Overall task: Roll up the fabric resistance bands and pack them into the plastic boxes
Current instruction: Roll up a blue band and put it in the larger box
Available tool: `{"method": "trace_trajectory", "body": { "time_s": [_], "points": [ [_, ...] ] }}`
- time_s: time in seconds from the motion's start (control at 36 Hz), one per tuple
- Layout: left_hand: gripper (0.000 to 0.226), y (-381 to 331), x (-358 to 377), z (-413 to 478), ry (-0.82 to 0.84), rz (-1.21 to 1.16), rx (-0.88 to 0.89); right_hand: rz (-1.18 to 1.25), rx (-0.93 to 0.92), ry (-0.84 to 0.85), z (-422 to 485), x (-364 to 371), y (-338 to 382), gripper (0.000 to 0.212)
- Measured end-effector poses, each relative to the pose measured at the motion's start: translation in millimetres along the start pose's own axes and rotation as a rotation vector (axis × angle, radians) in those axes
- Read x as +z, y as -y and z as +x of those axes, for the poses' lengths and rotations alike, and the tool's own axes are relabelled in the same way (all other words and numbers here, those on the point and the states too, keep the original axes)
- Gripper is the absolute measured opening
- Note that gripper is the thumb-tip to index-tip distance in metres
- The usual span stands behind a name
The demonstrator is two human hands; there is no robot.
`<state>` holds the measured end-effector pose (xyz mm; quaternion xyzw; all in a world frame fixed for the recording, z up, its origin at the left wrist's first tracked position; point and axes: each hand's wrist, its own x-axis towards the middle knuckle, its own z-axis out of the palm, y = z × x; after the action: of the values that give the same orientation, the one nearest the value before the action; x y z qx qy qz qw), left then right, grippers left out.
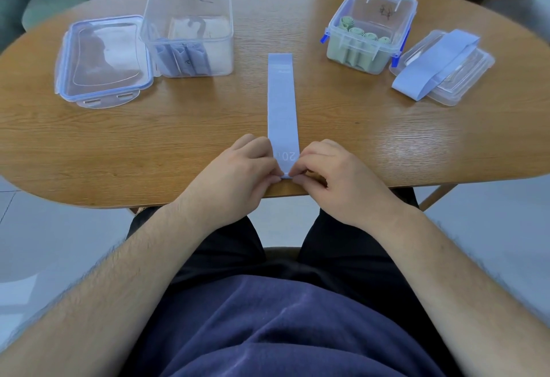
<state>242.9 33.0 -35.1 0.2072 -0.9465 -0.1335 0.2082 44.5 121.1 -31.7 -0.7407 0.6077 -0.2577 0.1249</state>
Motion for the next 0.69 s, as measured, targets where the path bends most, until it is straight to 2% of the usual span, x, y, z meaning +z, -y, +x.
{"method": "trace_trajectory", "body": {
  "time_s": [0.28,0.69],
  "points": [
    [0.015,-2.4,2.1,1.9,0.0,0.107,0.024,-0.035,0.042,0.009,1.8,3.2,3.7,0.013],
    [0.007,-2.8,6.6,2.0,-0.052,0.179,0.005,-0.075,0.007,-0.124,2.6,8.4,4.6,0.008]
  ]
}}
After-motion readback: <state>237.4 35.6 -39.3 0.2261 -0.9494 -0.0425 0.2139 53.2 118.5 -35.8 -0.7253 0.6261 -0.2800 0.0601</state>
